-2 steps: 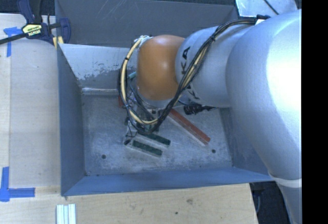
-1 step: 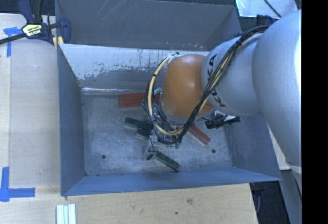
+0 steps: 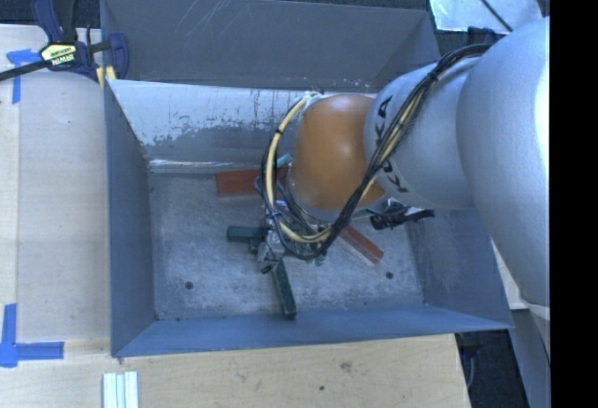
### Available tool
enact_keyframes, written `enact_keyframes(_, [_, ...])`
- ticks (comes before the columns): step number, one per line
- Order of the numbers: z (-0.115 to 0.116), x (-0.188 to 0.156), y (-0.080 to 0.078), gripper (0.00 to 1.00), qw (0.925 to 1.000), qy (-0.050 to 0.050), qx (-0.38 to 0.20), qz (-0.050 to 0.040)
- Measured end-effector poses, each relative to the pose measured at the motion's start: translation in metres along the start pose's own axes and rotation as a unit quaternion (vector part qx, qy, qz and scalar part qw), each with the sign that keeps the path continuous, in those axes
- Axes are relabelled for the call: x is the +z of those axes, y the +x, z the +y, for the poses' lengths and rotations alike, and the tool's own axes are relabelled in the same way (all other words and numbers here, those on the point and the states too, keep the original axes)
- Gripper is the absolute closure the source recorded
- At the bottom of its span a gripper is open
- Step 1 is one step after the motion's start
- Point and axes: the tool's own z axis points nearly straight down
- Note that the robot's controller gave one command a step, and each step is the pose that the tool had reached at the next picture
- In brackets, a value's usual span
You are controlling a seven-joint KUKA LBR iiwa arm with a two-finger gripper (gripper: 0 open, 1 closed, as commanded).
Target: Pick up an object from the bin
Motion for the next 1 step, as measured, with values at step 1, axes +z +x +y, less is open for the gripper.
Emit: enact_keyframes(1, [-0.0469, -0.0802, 0.0124, 1.00, 0.9997, 0.004, -0.023, 0.0013])
